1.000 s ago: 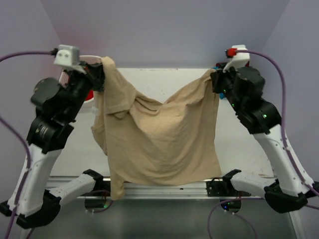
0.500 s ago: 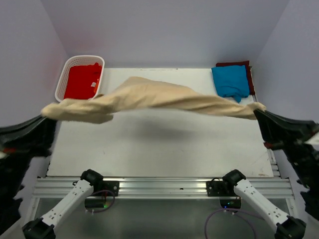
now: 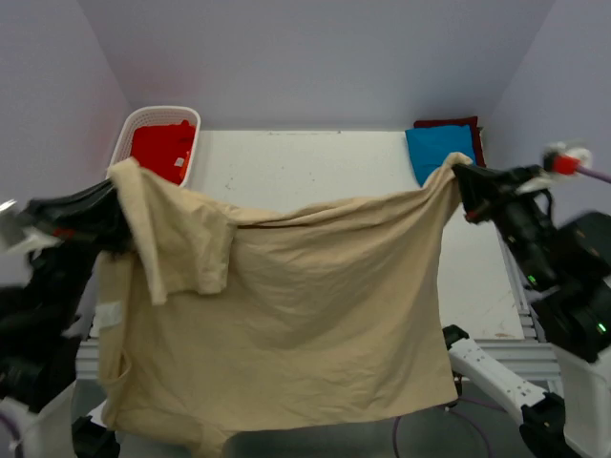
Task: Fold and stack the t-shirts
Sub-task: Flatten out the tshirt
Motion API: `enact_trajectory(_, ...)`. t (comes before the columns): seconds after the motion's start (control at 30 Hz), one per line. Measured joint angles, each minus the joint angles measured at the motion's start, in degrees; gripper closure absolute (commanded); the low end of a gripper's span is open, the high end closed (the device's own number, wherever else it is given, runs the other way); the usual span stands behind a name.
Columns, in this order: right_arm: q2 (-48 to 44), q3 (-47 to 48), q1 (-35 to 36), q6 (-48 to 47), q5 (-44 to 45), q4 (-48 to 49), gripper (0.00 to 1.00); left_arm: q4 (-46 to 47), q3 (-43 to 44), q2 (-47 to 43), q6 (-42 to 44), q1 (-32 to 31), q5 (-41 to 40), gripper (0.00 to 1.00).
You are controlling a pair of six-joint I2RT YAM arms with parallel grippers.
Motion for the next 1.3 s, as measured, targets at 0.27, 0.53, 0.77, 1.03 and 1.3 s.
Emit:
enact_trajectory(0.27,24.06,-20.37,-0.07,-0.11,8.63,6.51,1.00,9.01,-36.72,22.29,3.28,0.02,-8.22,1.00)
enact_trajectory(0.53,43.45,-25.81,-0.31,0.42,15.98,14.25,1.00,9.79,-33.83,53.20,3.56,3.98,-7.45,1.00)
enact_trajectory(0.77,52.83,-23.19,-0.74,1.09,20.24,18.82,1.00,14.99,-30.97,62.93,2.21,6.60,-7.10,1.00)
enact_trajectory(1.03,56.28,-17.44,-4.46,1.99,26.47,20.15,1.00,18.01,-22.56,73.40,1.46,8.57,-5.09,1.00)
enact_trajectory(1.3,67.60,-5.29,-9.99,2.49,29.05,20.50,1.00,17.22,-3.30,87.47,1.92,11.93,-3.65,1.00)
